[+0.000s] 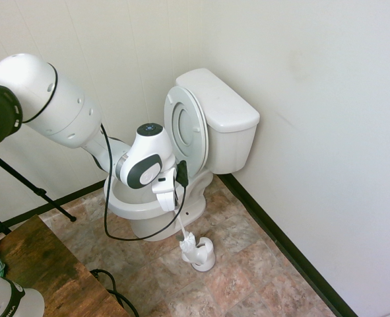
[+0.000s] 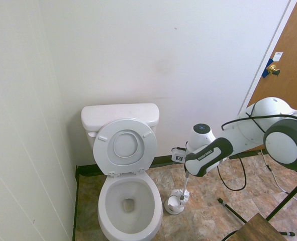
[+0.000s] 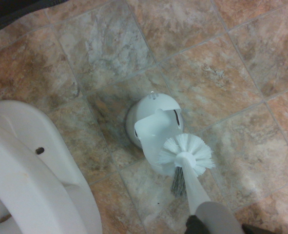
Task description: Clean the toilet
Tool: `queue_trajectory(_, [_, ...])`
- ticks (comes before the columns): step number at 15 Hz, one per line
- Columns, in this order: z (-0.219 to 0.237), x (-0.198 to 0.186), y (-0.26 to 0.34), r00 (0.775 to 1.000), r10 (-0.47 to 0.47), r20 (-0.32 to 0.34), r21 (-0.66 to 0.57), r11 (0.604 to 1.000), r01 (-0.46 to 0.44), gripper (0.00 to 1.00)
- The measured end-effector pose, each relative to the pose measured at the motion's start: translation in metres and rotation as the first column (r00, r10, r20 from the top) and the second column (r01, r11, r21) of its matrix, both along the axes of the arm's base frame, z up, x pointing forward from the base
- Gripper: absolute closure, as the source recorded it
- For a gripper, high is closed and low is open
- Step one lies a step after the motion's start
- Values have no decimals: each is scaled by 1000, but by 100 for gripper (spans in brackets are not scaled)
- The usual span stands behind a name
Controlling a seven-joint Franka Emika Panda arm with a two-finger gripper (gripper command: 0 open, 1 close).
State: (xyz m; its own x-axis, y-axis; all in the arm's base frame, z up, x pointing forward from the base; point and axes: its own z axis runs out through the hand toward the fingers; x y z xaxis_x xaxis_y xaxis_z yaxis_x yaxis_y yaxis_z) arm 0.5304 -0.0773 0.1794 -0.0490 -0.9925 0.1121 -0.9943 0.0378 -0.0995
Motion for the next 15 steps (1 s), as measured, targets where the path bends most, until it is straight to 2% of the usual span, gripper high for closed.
queue_trajectory(15, [-118, 55, -38, 994, -103, -22, 40, 994, 104, 100])
